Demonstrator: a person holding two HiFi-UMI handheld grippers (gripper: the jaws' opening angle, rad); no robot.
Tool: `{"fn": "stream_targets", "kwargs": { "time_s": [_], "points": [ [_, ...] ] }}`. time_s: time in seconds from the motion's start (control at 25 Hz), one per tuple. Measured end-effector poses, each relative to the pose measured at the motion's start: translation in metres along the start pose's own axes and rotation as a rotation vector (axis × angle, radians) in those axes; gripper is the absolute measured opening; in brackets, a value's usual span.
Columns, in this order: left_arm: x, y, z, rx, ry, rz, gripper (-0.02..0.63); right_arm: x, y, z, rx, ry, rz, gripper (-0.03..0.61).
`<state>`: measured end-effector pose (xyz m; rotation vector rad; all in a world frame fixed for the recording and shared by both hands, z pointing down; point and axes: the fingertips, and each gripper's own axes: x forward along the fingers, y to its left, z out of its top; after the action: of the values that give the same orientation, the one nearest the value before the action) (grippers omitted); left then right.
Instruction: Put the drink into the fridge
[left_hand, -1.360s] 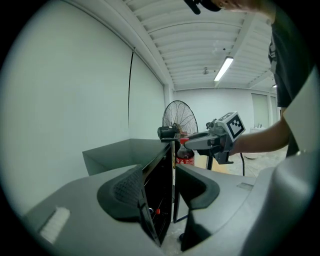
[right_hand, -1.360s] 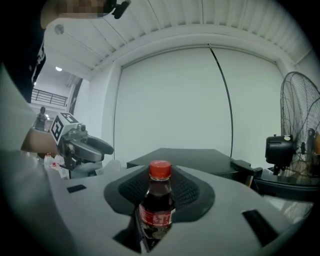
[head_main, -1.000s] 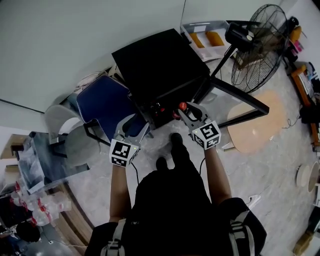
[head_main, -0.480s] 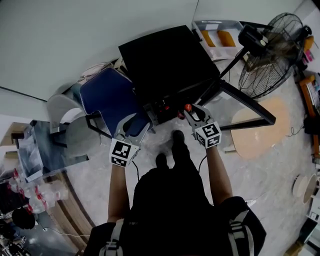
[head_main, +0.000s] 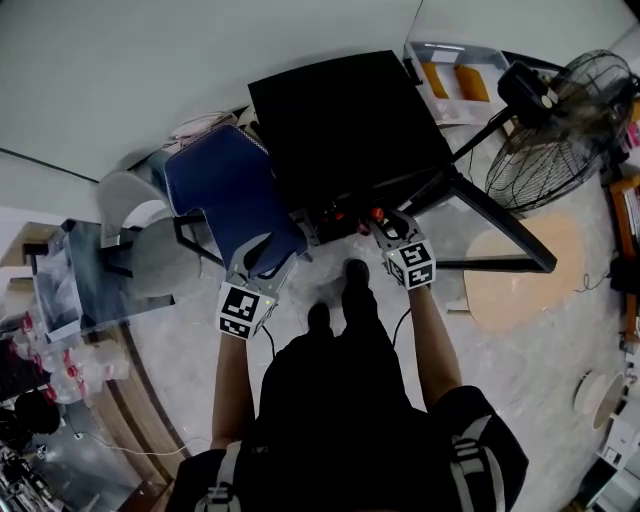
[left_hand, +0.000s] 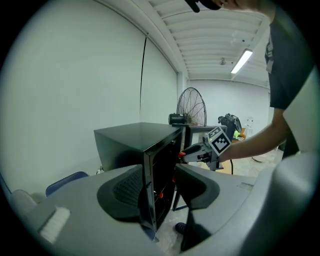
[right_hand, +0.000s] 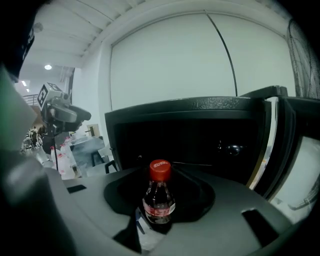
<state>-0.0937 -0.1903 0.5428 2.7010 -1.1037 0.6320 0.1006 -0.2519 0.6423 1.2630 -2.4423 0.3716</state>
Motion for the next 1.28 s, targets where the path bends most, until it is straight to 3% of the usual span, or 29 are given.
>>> {"fn": "stream_targets", "kwargs": {
  "time_s": [0.92,1.28],
  "points": [
    [-0.008,0.020,-0.008,-0.030,0.045,0.110,0.206,0.083,-0.060,-0.064,-0.023,0.174,-0.038,0.135],
    [-0.019,0.025,-0.013,-0.024,0.057,0.123,0.206,0.118,-0.068,-0.068,-0.049,0.197,-0.036,0.135]
  ]
}}
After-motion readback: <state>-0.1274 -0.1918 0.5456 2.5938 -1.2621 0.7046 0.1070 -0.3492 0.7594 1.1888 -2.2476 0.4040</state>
